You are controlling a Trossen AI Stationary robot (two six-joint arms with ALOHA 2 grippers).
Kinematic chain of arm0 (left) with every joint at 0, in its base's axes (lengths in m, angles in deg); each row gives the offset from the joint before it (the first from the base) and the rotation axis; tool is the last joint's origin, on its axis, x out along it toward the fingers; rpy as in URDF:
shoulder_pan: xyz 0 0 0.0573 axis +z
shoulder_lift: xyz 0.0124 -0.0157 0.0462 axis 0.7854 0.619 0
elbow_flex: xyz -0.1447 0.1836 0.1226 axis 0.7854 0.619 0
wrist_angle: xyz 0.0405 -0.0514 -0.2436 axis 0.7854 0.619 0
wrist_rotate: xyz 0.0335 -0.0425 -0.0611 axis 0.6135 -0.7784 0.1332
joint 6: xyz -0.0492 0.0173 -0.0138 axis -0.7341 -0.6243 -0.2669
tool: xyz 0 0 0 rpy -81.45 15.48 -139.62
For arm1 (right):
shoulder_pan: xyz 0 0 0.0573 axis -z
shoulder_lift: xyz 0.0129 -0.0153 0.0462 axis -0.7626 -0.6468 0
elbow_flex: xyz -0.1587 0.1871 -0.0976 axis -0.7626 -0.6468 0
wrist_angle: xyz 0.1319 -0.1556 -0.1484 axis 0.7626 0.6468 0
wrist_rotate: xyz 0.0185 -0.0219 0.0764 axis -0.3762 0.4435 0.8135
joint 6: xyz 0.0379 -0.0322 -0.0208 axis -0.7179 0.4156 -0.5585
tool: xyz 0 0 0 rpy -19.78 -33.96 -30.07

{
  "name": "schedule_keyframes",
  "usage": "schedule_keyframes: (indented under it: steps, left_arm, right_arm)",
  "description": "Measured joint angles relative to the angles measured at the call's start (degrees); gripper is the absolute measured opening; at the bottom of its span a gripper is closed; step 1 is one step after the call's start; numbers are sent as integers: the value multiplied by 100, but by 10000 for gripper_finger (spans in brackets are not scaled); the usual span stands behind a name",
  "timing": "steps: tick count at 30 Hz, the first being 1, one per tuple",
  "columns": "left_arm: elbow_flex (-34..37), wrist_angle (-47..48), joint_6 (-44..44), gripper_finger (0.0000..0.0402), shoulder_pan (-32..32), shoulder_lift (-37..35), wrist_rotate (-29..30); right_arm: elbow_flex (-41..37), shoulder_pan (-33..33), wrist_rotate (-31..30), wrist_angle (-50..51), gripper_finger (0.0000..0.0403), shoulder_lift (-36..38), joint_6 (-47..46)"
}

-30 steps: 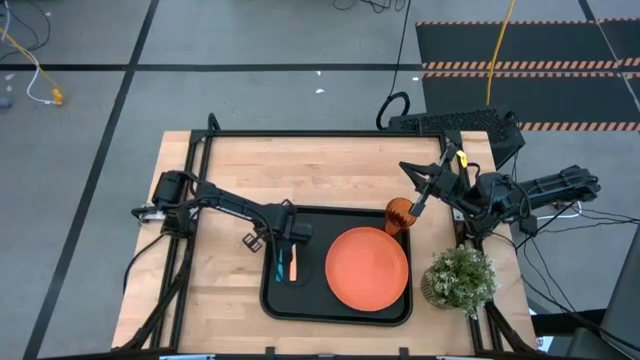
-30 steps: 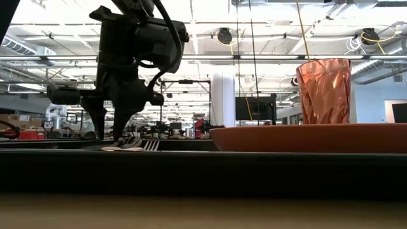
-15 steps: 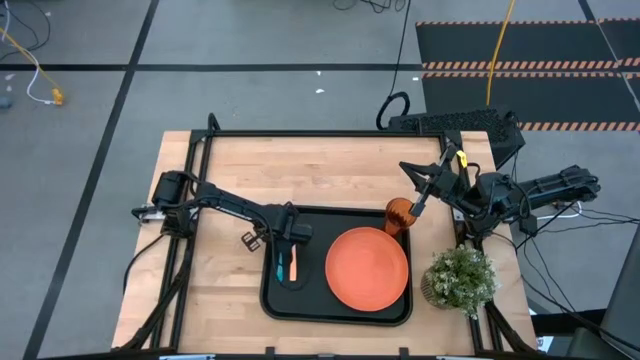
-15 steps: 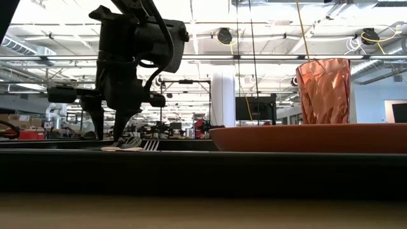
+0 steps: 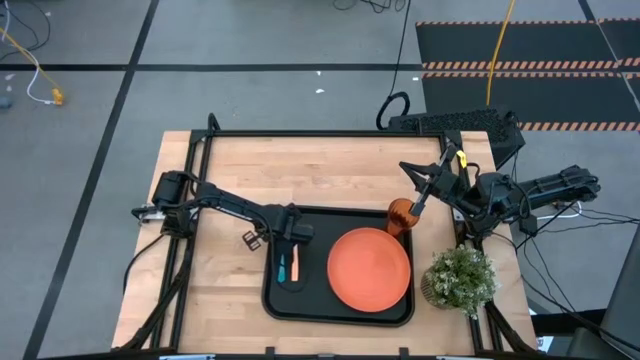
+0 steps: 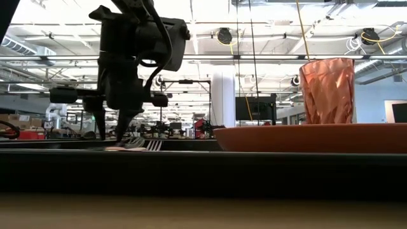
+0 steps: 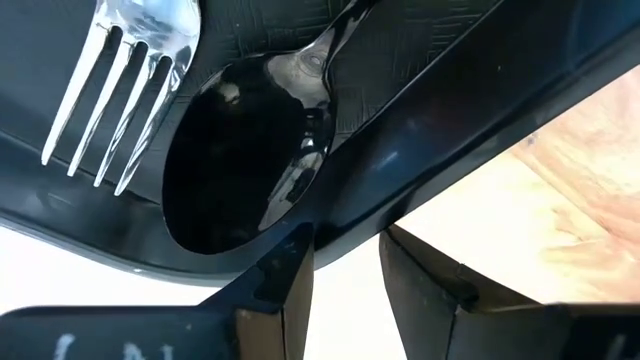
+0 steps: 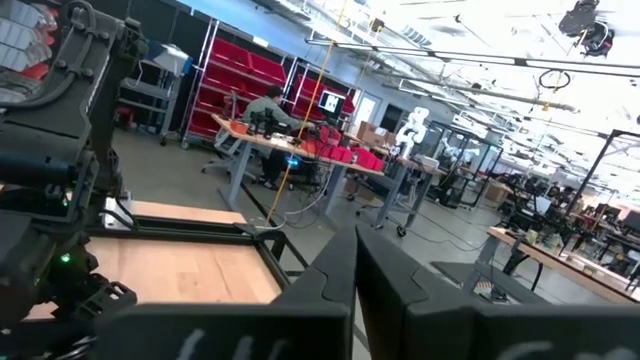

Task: Pick and place plate/cup/fork/spoon on tray
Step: Adjust the black serving tray, then adjust the pink plate on the black serving tray

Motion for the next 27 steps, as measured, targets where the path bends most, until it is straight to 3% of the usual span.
schedule_keyframes:
  steps: [16,27]
  left_arm:
    - [-453,-585,40,117,0,12,1]
    - [-538,-492,30,117,0,10,4]
  right_arm:
    - [0,-1,-9,-9,0,2,172]
    - [0,-2,-9,-11,0,2,172]
